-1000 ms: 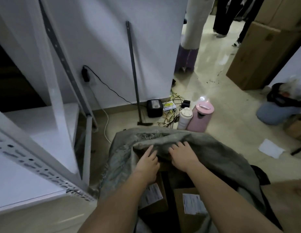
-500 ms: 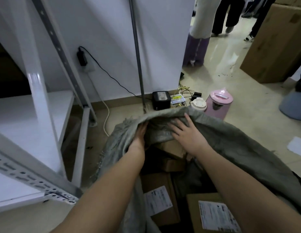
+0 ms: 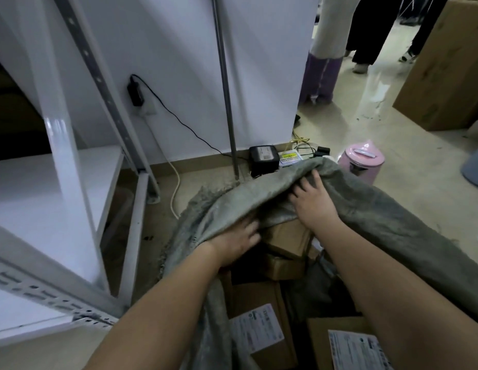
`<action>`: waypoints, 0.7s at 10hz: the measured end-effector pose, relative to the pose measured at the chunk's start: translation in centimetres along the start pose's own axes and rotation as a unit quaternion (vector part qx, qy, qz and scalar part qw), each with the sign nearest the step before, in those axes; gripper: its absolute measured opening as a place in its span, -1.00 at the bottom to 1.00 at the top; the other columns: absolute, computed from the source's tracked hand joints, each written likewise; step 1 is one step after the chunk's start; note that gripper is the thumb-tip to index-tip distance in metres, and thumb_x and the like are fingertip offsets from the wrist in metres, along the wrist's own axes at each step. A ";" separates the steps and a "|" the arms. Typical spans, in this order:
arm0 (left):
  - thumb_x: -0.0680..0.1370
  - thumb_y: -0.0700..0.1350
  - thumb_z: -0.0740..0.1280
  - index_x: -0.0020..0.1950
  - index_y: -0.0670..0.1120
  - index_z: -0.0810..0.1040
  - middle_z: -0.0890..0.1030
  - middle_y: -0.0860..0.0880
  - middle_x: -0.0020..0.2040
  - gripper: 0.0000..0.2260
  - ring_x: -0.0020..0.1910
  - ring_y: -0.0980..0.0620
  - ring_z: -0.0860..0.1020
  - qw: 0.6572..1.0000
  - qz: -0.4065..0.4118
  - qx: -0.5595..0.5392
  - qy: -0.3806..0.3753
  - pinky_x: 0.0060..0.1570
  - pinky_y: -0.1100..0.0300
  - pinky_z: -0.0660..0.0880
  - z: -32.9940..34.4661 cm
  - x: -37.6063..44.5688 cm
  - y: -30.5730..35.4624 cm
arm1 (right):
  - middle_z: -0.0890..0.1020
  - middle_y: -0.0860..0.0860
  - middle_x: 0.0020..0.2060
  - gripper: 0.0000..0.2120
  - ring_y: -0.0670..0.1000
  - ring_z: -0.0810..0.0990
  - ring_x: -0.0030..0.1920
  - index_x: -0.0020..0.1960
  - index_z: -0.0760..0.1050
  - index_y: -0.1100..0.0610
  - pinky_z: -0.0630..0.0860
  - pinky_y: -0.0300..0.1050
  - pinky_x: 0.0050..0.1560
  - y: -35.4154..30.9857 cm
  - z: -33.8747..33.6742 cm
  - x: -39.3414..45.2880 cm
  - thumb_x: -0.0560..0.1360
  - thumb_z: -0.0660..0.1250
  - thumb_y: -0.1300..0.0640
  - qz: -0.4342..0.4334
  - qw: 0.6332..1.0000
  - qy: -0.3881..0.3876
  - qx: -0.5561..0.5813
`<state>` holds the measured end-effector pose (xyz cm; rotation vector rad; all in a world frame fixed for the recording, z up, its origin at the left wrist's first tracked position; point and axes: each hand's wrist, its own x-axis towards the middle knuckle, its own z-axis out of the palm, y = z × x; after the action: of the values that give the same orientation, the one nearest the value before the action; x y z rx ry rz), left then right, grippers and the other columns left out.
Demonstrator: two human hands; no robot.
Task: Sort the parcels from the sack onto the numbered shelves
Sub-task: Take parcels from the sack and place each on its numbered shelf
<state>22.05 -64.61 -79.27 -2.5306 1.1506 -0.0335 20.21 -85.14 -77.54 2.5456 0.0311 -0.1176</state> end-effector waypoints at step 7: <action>0.67 -0.06 0.04 0.56 -0.20 -0.21 -0.11 -0.22 0.56 -0.42 0.53 -0.27 -0.06 0.964 -0.019 0.230 -0.129 0.43 -0.23 -0.07 -0.4 1.7 -0.8 | 0.31 0.15 0.44 0.02 0.18 0.30 0.42 0.52 0.06 0.07 0.16 0.12 0.39 -1.2 3.8 -2.9 0.29 0.24 -0.52 0.034 0.966 -0.179 0.182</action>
<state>23.68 -65.52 -78.86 -2.0725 0.8725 0.0169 16.97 -86.26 -81.06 2.8429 -0.2397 -0.6046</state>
